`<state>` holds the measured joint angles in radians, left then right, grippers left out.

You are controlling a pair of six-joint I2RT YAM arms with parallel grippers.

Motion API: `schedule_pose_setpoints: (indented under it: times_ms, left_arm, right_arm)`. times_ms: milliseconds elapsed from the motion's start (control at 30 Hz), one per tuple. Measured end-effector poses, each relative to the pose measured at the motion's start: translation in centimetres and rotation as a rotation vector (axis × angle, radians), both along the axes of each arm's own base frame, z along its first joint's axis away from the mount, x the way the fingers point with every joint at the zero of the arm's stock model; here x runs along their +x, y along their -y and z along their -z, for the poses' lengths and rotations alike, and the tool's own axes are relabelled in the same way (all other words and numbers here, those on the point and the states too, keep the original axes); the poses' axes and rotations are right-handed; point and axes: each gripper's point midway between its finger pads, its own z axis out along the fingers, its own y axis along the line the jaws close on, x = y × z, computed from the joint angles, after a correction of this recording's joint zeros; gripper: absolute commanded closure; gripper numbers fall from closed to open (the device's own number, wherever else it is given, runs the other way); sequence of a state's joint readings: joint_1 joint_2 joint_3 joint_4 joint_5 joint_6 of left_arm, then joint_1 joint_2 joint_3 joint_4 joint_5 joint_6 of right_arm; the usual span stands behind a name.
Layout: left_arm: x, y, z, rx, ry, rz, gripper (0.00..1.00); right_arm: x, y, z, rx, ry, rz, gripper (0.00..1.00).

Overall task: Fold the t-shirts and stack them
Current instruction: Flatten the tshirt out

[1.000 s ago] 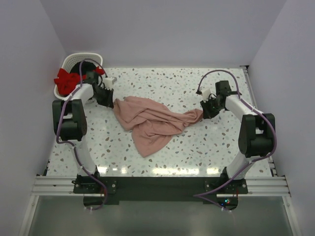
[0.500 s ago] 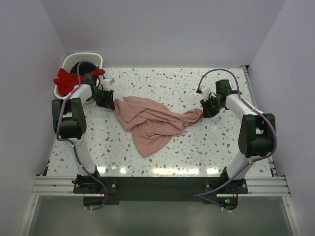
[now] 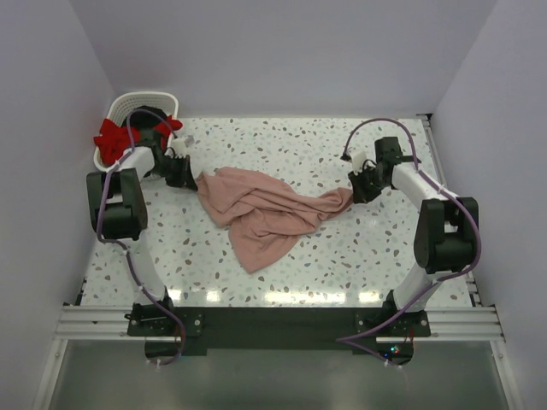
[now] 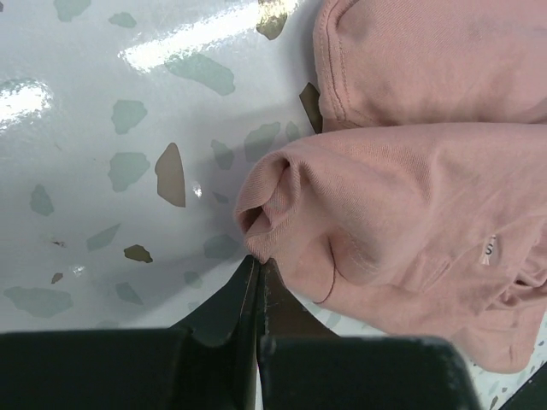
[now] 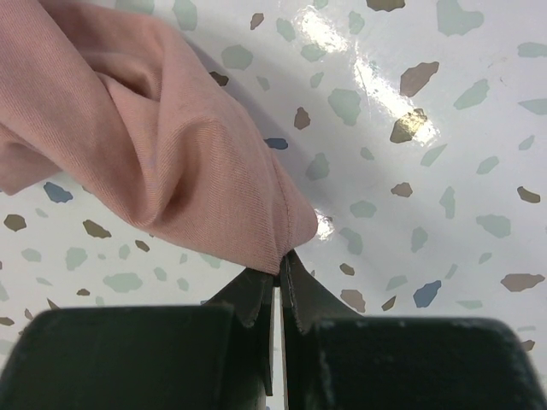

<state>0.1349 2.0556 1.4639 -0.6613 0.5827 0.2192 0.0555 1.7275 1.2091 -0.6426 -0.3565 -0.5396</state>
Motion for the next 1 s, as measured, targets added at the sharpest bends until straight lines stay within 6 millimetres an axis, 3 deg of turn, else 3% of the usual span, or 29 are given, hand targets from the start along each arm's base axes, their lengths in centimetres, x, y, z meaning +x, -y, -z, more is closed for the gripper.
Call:
schedule_pose_setpoints:
  times_ms: [267, 367, 500, 667, 767, 867, 1000]
  left_arm:
    - [0.1, -0.6, -1.5, -0.014, 0.023, -0.018, 1.00]
    - [0.8, -1.2, -3.8, 0.024, 0.078, -0.033, 1.00]
    - [3.0, -2.0, -9.3, 0.070, 0.219, -0.048, 1.00]
    - [5.3, -2.4, -17.0, 0.087, 0.393, -0.061, 1.00]
    - [5.9, -2.6, -21.6, 0.074, 0.491, -0.091, 1.00]
    - [5.1, -3.3, -25.5, 0.041, 0.562, -0.136, 1.00]
    - [3.0, -4.6, -30.5, 0.016, 0.652, -0.194, 1.00]
  right_arm:
    - [0.1, 0.5, -0.1, -0.006, 0.001, 0.013, 1.00]
    - [0.5, 0.9, -0.6, -0.008, 0.010, 0.026, 1.00]
    - [1.9, 1.8, -2.7, -0.018, 0.060, 0.055, 1.00]
    - [5.1, 2.5, -9.1, -0.035, 0.219, 0.093, 1.00]
    - [7.0, 3.0, -14.9, -0.049, 0.369, 0.114, 1.00]
    - [7.6, 3.5, -19.9, -0.063, 0.491, 0.134, 1.00]
    - [6.3, 4.3, -25.9, -0.093, 0.623, 0.165, 1.00]
